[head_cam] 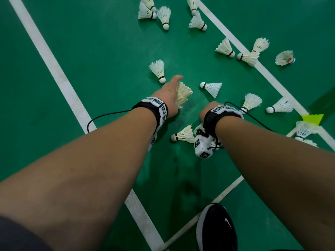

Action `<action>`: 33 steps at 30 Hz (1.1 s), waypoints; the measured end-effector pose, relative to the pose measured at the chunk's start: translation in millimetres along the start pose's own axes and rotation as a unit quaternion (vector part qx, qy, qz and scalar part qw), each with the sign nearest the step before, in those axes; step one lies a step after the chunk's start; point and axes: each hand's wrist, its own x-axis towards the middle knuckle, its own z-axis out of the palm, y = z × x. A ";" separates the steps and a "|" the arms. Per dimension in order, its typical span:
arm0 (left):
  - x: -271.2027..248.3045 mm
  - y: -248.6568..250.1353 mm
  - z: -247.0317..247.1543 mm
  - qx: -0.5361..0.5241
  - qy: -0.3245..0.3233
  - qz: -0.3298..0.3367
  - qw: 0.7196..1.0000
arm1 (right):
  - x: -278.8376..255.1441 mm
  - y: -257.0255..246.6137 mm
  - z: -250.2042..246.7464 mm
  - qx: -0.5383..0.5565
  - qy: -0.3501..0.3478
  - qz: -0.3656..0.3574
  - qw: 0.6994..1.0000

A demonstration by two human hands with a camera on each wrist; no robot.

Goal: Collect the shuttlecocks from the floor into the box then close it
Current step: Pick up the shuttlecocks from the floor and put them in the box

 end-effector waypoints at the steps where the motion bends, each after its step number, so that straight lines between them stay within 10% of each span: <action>1: -0.6 -0.6 -0.4 0.000 0.003 0.001 1.000 | 3.8 -0.4 5.5 0.006 -0.007 -0.013 1.000; 13: -11.3 -24.7 -21.6 -0.014 0.033 -0.042 0.998 | 6.2 -69.3 -23.2 0.120 0.162 -0.073 0.977; 19: -25.0 -41.9 -34.3 -0.050 0.036 -0.063 0.996 | -5.9 -102.4 -1.9 0.308 0.057 -0.104 0.944; 33: -41.1 -61.3 -50.6 -0.103 0.048 -0.058 0.992 | -38.3 -129.9 8.6 0.227 -0.006 -0.199 0.953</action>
